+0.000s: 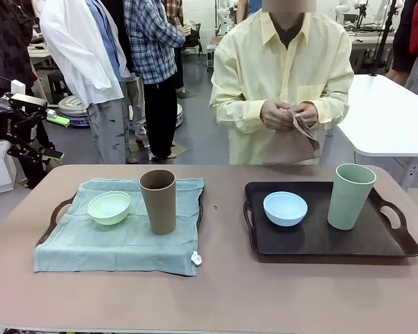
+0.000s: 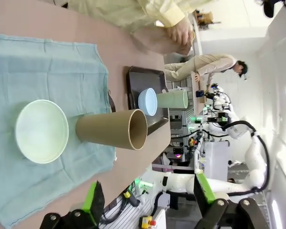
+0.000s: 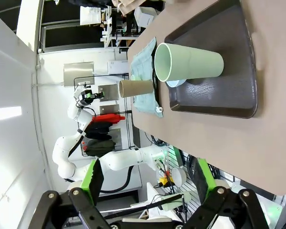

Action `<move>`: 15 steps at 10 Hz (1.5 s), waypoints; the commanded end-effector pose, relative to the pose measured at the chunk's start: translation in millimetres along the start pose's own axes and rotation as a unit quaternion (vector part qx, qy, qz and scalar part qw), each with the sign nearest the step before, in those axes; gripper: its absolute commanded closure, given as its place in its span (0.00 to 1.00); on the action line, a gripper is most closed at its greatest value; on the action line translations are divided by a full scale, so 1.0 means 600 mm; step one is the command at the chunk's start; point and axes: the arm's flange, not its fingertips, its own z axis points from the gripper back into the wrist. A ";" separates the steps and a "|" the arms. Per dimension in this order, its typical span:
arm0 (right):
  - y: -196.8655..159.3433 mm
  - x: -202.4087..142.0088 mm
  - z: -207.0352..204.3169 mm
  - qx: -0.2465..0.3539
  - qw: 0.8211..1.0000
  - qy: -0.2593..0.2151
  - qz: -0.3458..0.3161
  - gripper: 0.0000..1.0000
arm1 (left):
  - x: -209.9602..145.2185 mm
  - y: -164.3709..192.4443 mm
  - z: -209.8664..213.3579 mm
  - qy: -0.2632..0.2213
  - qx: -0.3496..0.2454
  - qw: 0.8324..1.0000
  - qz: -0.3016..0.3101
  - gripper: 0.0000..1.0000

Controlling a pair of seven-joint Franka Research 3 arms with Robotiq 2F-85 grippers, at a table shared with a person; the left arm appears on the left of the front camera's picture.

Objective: Set up a tray with a mat and arrange the tableware.
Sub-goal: Pick up the Picnic Bowl and Reusable plastic cup from the Handle tray in front of the human's position and hold them in the air.

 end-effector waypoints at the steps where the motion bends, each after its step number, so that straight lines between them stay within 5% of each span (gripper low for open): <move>1: 0.021 0.026 -0.013 -0.021 0.998 0.014 0.063 0.00 | 0.016 -0.045 -0.036 0.018 0.038 0.998 -0.047 0.00; 4: 0.081 0.056 -0.033 -0.044 0.982 0.007 0.185 0.00 | 0.053 -0.142 -0.086 0.063 0.120 0.987 -0.082 0.00; 8: 0.116 0.076 -0.068 -0.059 0.913 0.052 0.400 0.00 | 0.075 -0.244 -0.196 0.126 0.206 0.963 -0.116 0.00; 10: 0.110 0.073 -0.097 -0.090 0.886 0.059 0.450 0.00 | 0.081 -0.278 -0.268 0.133 0.243 0.952 -0.130 0.00; 12: 0.096 0.072 -0.118 -0.123 0.868 0.016 0.482 0.00 | 0.083 -0.304 -0.338 0.143 0.272 0.940 -0.147 0.00; 15: 0.060 0.076 -0.133 -0.145 0.863 0.019 0.483 0.00 | 0.072 -0.327 -0.452 0.155 0.325 0.919 -0.162 0.00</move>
